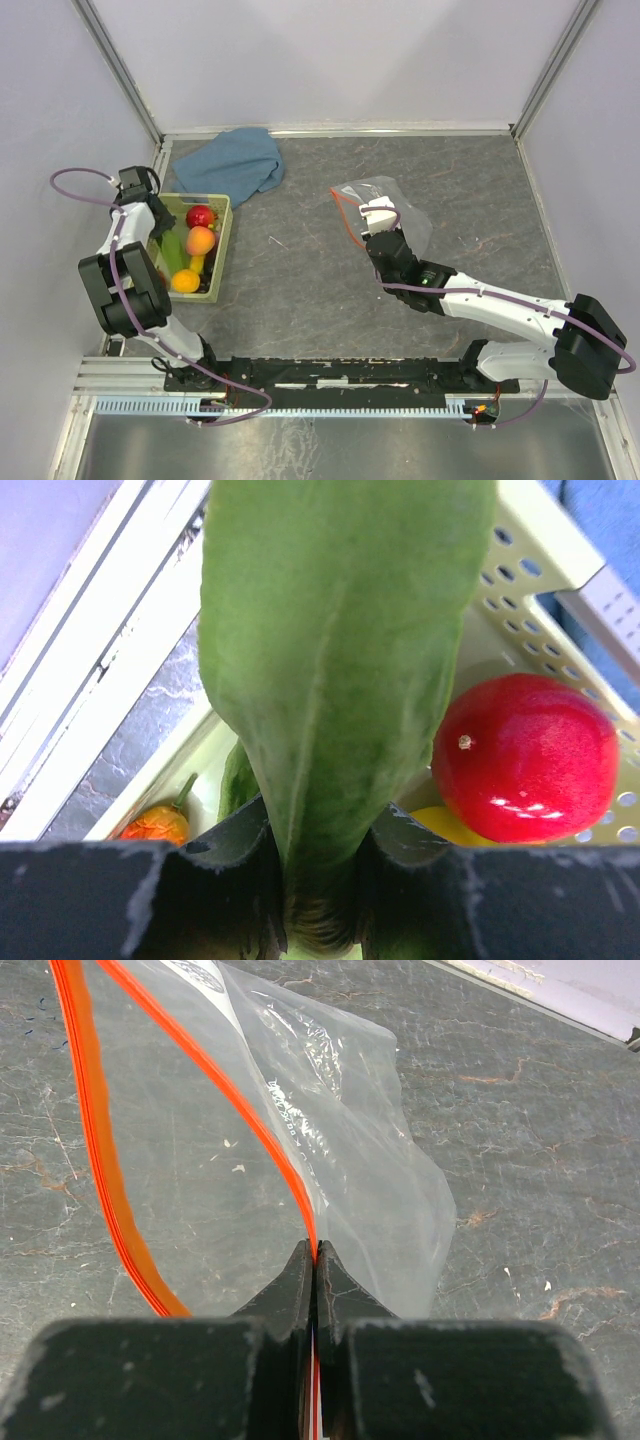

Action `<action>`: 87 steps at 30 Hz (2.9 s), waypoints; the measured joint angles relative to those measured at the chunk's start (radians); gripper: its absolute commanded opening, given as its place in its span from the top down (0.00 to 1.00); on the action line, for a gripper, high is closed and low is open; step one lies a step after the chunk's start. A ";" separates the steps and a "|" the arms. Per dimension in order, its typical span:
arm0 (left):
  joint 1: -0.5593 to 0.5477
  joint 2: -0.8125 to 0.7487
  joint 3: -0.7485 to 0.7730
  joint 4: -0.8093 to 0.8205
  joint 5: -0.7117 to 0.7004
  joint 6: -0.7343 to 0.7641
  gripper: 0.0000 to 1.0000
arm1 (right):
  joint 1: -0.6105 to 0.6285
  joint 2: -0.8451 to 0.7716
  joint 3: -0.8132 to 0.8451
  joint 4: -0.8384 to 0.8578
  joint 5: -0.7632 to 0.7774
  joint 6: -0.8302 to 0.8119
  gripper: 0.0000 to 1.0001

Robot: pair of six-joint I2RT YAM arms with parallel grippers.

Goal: Place the food in the zip-top bag and seal the zipper
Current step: Pick up the fake vegetable from the bin, then place the fake vegetable in the zipper food storage bag.

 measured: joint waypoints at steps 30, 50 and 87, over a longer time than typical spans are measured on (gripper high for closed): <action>-0.069 -0.589 -0.151 0.247 0.157 -0.087 0.81 | 0.000 0.028 0.057 -0.080 -0.049 0.011 0.98; -0.490 -0.836 -0.567 0.706 0.206 -0.520 0.97 | 0.000 0.178 0.227 -0.228 -0.129 0.187 0.98; -1.038 -0.526 -0.724 1.614 -0.243 -0.520 0.97 | 0.000 0.260 0.347 -0.262 -0.433 0.476 0.98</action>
